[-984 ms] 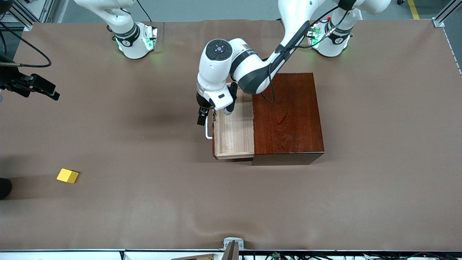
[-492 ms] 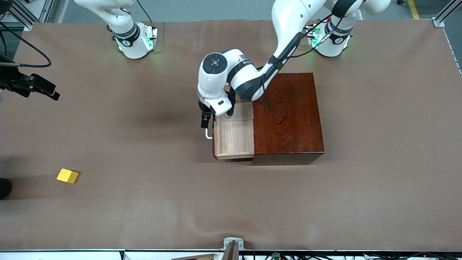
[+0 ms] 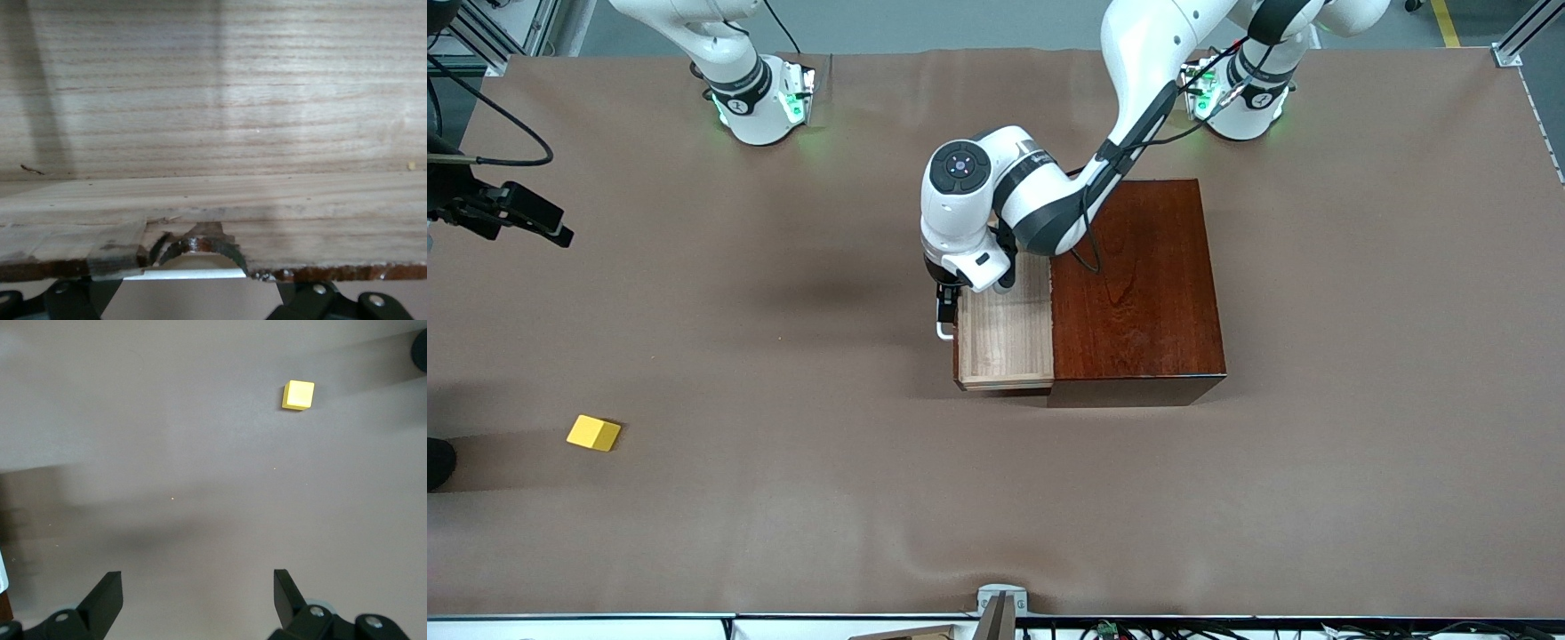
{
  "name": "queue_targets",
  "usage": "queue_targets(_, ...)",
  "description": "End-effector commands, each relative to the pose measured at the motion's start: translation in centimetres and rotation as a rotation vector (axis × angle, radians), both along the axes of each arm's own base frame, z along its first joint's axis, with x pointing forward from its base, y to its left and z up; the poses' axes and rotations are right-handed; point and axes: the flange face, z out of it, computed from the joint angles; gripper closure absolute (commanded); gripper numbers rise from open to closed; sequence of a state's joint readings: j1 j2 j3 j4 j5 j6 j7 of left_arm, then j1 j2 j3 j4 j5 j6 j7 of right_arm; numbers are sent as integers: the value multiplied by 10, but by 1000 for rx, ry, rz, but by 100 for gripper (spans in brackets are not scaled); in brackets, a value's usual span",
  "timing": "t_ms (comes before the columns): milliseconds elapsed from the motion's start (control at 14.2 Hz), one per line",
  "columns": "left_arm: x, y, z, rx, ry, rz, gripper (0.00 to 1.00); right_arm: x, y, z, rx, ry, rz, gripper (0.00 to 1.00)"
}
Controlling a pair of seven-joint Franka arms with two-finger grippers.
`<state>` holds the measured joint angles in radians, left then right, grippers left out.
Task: Open drawer, take yellow block, close drawer
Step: 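Push the drawer shut into the box with the left gripper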
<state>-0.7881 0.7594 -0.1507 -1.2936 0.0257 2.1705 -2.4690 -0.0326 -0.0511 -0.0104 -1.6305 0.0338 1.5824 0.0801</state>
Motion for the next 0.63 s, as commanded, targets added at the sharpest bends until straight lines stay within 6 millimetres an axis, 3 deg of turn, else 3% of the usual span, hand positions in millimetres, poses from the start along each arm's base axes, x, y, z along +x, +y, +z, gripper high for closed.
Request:
queue_targets(0, 21, 28, 0, 68, 27, 35, 0, -1, -5, 8, -18, -16, 54, 0)
queue_targets(352, 55, 73, 15, 135, 47, 124, 0, -1, -5, 8, -18, -16, 56, 0)
queue_targets(562, 54, 83, 12, 193, 83, 129, 0, -1, -4, 8, -18, -16, 57, 0)
